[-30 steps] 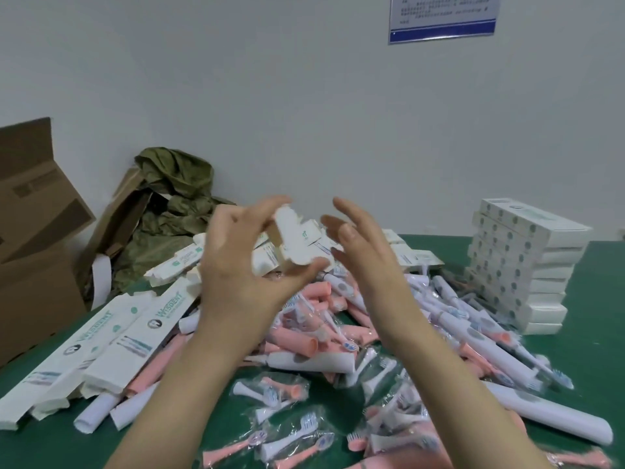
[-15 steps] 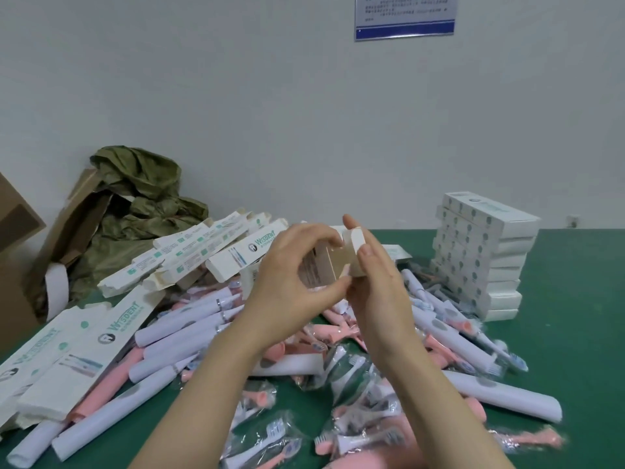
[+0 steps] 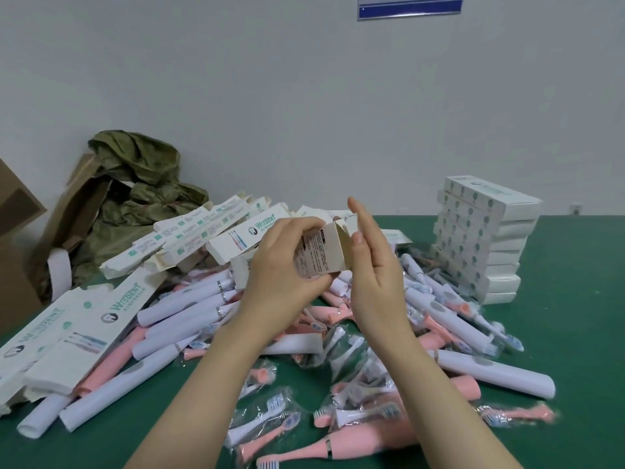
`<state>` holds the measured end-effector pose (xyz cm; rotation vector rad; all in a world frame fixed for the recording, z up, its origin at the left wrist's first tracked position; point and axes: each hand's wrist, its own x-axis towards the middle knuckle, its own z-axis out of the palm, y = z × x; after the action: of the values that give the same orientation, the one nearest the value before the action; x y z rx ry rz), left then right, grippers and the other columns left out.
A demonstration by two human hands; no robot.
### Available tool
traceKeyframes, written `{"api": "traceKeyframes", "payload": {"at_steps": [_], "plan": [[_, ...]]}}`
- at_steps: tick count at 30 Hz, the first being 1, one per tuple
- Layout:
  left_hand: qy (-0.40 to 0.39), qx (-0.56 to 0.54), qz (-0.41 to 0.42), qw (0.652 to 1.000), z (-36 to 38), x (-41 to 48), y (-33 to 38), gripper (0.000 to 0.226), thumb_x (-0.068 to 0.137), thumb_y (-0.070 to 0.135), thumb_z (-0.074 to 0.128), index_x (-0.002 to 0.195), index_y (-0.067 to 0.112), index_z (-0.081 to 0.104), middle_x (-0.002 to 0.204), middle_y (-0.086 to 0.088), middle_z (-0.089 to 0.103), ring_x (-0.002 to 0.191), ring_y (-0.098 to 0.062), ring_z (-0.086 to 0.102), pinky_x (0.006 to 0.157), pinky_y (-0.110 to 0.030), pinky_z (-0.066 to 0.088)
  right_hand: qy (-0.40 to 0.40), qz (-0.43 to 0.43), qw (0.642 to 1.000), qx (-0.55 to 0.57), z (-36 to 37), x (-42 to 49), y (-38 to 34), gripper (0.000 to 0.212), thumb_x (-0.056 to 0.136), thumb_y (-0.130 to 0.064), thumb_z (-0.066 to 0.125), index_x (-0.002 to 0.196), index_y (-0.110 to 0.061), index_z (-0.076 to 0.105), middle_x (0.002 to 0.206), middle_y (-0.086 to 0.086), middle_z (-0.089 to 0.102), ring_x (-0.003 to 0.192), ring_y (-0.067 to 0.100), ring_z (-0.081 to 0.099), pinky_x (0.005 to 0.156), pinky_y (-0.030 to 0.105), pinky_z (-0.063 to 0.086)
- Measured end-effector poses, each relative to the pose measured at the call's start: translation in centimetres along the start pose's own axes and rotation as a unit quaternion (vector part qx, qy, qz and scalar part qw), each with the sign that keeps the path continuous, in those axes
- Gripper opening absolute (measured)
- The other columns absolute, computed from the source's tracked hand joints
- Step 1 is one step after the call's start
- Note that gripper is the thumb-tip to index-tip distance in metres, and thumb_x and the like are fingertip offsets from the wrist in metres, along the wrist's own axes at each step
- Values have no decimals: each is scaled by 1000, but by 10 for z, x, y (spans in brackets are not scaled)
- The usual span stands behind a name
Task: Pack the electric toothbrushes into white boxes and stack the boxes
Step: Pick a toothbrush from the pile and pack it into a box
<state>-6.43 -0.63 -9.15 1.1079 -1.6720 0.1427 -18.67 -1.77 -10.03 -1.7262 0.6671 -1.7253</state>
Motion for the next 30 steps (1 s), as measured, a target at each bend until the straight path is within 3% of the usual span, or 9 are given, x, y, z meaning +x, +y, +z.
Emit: {"api": "traceKeyframes", "payload": {"at_steps": [4,8,12,15,18,23,25,27,30], "plan": [[16,-2,7,1000,1,-1,2,51,65,16,76,111,27,56,100,19,51,96,-3,47,80,-7,36,-15,-16,1000,-22,-7,0,3,38,95,-28,38,128,-45,45,126,-34,47,123,-14,42,97,9,38],[34,-9,18,999,2,-4,7,48,66,21,75,110,24,58,99,16,53,93,0,48,78,-8,37,14,-65,993,-95,-2,-3,2,39,97,-23,35,131,-42,36,132,-21,48,126,-6,43,104,16,37],[48,-5,17,999,4,-6,11,44,66,22,73,109,19,61,97,13,53,91,-1,47,77,-9,37,24,-81,991,-100,3,-6,8,40,99,-21,31,138,-28,37,135,-20,42,127,-16,34,104,6,26],[51,-4,15,999,5,-7,13,43,67,26,70,108,19,61,97,13,54,91,-2,47,77,-12,39,21,-95,986,-132,2,-7,12,44,100,-26,28,142,-16,37,139,-14,38,128,-17,29,105,5,22],[62,-13,13,998,7,-7,16,45,67,34,60,109,18,63,98,13,55,92,-3,49,80,-9,38,13,-130,971,-202,3,-8,10,52,101,-36,23,144,-9,31,143,-7,32,132,-6,24,109,7,16],[73,-24,9,997,6,-8,16,47,63,7,62,109,19,60,100,10,54,91,3,47,79,-3,34,-41,-150,957,-245,6,-8,6,61,96,-55,11,145,-19,12,155,8,22,138,1,13,113,12,6],[77,-33,5,997,1,-9,14,57,64,11,70,115,28,51,105,11,52,96,7,46,82,-2,34,-53,-122,980,-145,10,-11,4,57,94,-60,15,144,-33,11,155,-8,21,141,-1,17,115,17,16],[107,-61,13,992,-5,-10,11,69,69,23,77,127,32,41,110,14,47,102,6,46,87,-7,39,1,-65,998,2,8,-12,0,44,96,-59,25,137,-43,25,144,-17,38,131,-4,38,105,16,34],[186,-105,29,977,-17,-13,10,63,79,32,70,134,31,39,115,17,35,108,-4,48,92,-35,50,115,77,990,15,-7,0,7,26,100,-40,31,108,-32,55,113,-9,62,106,6,59,91,24,49]]}}
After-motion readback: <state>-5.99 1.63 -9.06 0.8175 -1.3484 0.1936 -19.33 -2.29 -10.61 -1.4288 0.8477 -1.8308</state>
